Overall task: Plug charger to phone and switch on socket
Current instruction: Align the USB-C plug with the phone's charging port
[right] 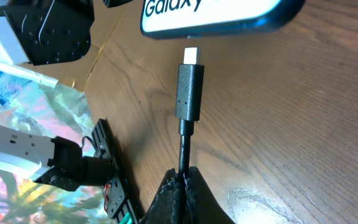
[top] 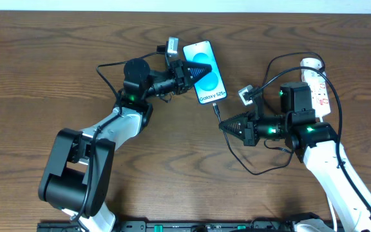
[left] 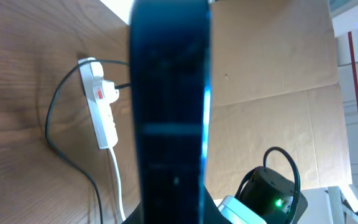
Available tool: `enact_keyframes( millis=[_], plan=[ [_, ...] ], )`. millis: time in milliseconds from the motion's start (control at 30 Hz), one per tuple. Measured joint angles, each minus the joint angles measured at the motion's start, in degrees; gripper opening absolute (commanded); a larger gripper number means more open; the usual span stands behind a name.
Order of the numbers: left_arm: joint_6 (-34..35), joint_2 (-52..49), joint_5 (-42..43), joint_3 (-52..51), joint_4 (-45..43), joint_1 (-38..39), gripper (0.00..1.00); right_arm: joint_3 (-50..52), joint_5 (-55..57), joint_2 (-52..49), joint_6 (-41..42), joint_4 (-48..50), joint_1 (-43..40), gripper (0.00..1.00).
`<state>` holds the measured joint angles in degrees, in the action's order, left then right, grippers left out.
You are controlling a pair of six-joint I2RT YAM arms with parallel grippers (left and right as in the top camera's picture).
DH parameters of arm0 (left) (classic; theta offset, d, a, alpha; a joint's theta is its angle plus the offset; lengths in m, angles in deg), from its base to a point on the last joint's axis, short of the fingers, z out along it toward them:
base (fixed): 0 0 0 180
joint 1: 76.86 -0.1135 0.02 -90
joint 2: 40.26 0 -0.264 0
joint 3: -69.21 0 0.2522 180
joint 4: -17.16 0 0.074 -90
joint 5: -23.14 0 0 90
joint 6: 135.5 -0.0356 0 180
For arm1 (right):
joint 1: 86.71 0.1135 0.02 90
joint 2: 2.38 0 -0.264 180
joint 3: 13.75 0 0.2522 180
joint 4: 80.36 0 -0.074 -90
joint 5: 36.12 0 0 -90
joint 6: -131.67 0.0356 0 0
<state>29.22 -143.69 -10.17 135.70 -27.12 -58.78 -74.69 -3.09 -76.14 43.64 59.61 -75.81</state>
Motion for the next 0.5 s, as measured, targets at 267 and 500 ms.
enact_keyframes(
  millis=[267, 500],
  plan=[
    [0.0, 0.0, 0.0, 0.0, 0.0, 0.3, 0.08, 0.0, 0.0, 0.0, 0.3, 0.7, 0.0, 0.01],
    [-1.5, 0.0, -0.3, 0.0, 2.8, 0.2, 0.07, 0.0, 0.0, 0.0, 0.6, 0.5, 0.0, 0.01]
  ],
)
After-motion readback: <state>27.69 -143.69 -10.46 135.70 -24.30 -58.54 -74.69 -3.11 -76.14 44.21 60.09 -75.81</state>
